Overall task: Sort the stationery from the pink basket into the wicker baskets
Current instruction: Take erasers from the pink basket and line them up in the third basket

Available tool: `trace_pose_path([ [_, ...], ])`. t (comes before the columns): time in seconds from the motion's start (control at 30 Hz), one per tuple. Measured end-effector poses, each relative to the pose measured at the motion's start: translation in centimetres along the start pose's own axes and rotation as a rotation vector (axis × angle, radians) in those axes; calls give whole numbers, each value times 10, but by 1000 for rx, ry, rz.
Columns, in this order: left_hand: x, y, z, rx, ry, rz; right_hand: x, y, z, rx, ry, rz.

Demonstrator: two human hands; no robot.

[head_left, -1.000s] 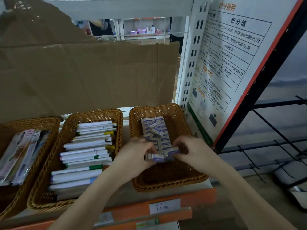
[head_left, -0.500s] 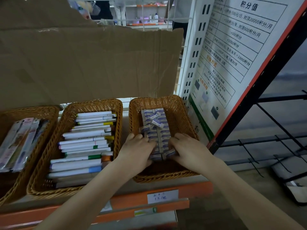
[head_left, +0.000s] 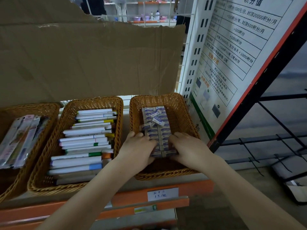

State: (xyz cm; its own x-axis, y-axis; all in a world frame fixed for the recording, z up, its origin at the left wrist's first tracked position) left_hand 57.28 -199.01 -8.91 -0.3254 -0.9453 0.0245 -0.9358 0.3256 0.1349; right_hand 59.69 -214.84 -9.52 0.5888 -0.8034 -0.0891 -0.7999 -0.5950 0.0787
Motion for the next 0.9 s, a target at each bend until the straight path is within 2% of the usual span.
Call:
trace_pose_path([
  [0.17,-14,-5,-18,109,131,-39,7,-12,-15,13,-123,-3],
  [0.3,-28,-24,-30,223,69,-104,11,-37,-27,72,-178,67],
  [0.43,-30,-45,-28,155,48,-136,9,-71,-29,84,-183,106],
  [0.7,-37,-62,-19,33,-34,-204,12,-102,-19,118,-192,19],
  [0.8,-40,-61,-19,65,36,-167,18,-102,-20,136,-265,32],
  [0.9,-42,-56,-21,129,127,-137,26,-95,-25,137,-477,92],
])
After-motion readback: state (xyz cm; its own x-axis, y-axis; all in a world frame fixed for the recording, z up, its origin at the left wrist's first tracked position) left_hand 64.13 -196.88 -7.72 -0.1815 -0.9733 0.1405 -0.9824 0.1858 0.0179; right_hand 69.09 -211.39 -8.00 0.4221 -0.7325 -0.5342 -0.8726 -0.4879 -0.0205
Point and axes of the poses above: each hand's wrist, its own y-axis away from the middle knuckle, its own z-axis out of the palm, x = y × z, the point moved 2 cm from there along -y, towards the middle knuckle, and after that the axes turned 5 degrees about y, right-handed, at the moved point
